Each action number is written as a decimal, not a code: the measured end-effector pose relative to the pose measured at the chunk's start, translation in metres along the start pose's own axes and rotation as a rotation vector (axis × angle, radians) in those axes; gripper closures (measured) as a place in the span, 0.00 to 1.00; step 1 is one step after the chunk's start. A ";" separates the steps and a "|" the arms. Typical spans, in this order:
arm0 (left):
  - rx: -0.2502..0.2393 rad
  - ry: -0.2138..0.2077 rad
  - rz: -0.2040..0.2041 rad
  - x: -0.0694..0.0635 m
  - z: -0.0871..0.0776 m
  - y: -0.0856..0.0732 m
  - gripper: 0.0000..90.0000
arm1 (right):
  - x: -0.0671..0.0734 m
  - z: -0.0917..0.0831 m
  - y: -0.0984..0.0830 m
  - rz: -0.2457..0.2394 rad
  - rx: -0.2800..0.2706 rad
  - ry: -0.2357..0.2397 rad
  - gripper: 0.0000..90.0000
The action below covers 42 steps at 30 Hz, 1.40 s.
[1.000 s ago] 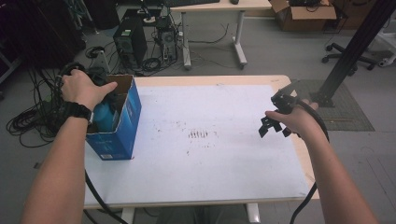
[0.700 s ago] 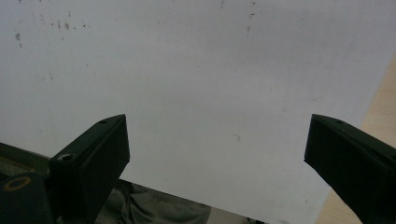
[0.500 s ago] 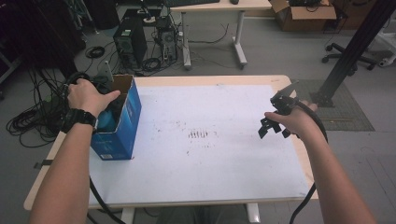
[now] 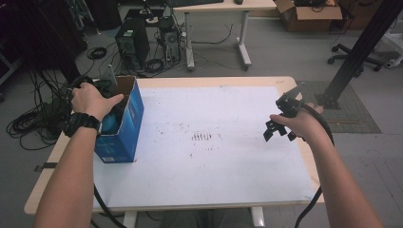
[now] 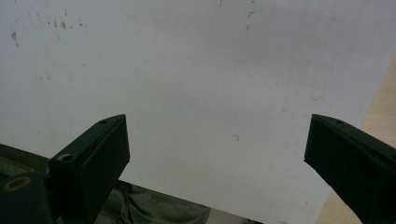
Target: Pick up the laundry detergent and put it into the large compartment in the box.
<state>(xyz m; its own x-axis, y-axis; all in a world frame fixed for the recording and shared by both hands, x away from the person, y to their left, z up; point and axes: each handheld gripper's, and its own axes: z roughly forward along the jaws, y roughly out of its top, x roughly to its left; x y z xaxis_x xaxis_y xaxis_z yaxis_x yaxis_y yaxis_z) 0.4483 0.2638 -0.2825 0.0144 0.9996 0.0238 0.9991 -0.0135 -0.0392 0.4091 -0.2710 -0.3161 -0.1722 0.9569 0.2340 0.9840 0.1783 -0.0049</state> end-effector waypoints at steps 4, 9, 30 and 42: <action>-0.002 0.001 0.002 0.000 0.000 0.000 0.41 | 0.000 0.001 0.000 0.000 0.002 0.001 0.07; 0.005 0.002 0.008 0.000 0.001 0.000 0.41 | -0.001 0.001 -0.001 -0.002 0.000 0.001 0.07; -0.035 0.019 0.015 -0.004 -0.030 -0.007 0.37 | -0.001 -0.002 -0.004 -0.006 -0.004 0.005 0.07; -0.087 0.021 0.054 -0.020 -0.068 -0.017 0.27 | 0.004 -0.007 -0.005 -0.018 -0.012 0.011 0.07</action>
<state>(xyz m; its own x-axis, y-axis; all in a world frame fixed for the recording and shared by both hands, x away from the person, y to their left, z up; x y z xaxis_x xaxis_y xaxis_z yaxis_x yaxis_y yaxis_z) 0.4339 0.2422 -0.2140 0.0687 0.9966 0.0455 0.9964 -0.0708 0.0463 0.4040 -0.2691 -0.3085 -0.1892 0.9510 0.2446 0.9813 0.1923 0.0112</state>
